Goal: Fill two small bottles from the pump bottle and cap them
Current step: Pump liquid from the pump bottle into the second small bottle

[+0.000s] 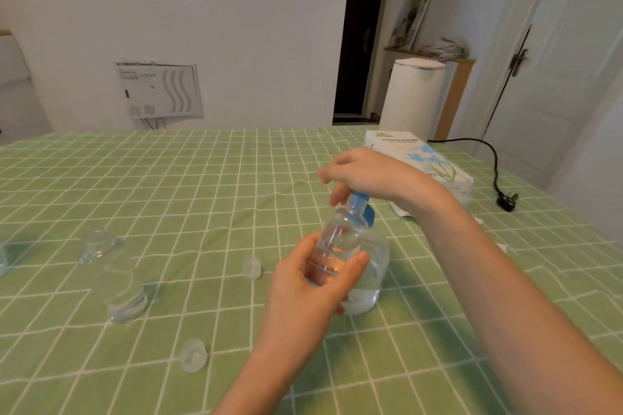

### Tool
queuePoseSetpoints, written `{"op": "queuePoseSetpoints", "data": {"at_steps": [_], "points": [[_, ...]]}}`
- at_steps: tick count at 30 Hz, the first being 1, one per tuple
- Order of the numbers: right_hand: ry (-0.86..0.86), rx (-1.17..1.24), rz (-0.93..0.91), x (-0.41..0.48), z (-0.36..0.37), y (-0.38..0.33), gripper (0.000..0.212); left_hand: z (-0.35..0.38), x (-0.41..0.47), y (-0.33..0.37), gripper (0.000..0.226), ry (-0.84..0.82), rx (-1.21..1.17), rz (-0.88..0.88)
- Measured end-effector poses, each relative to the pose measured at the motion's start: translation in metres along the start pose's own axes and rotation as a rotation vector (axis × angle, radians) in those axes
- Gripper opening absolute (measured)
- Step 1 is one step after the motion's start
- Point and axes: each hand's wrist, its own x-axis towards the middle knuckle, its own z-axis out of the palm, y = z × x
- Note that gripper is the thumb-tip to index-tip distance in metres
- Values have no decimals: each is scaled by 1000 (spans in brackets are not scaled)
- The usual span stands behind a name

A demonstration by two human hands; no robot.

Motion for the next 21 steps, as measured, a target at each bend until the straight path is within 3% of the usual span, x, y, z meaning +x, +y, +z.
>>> {"op": "queuePoseSetpoints", "data": {"at_steps": [6, 13, 21], "points": [[97, -39, -39, 5, -10, -8, 49, -1, 0, 0, 19, -4, 14, -12], [20, -69, 97, 14, 1, -3, 66, 0, -1, 1, 33, 0, -8, 15], [-87, -77, 122, 16, 5, -2, 42, 0, 0, 0, 32, -9, 3, 23]]}}
